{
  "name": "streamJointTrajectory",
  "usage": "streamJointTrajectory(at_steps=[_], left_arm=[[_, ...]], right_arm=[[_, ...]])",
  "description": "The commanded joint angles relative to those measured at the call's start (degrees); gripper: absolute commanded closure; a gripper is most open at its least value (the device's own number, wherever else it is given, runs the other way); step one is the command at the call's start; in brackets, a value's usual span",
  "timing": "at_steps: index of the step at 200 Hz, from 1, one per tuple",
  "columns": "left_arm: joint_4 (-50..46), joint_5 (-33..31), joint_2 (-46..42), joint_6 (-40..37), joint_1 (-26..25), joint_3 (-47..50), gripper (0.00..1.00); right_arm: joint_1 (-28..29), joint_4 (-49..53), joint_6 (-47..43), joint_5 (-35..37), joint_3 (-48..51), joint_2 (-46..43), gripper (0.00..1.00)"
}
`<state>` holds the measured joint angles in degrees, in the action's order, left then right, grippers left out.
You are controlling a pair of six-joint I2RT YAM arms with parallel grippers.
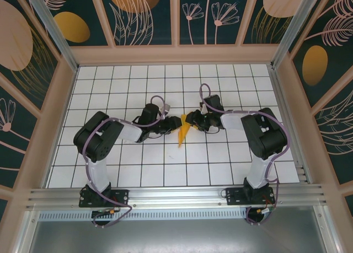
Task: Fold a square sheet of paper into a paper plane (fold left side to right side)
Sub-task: Fold the wing for the fifth time at the center of the table.
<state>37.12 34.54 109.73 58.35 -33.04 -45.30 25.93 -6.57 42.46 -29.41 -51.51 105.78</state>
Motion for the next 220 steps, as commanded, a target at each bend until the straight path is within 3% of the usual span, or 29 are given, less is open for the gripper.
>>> streamJointTrajectory(at_steps=[1,87,177,220], left_arm=[[-1.8,1.3,1.8,-2.0,0.1,-2.1,0.61],[-6.7,-1.2,5.0,-4.9,0.2,-5.4,0.92],[-8.8,-3.0,6.6,-7.1,0.5,-5.9,0.94],[-9.6,-3.7,7.2,-7.6,0.5,-5.3,0.94]], right_arm=[[2.1,2.0,-1.9,5.3,1.2,6.3,0.56],[2.1,2.6,-2.4,5.4,1.2,6.5,0.56],[2.2,1.8,-3.2,4.7,1.4,5.9,0.55],[0.8,0.9,-4.7,4.7,2.7,-2.5,0.51]])
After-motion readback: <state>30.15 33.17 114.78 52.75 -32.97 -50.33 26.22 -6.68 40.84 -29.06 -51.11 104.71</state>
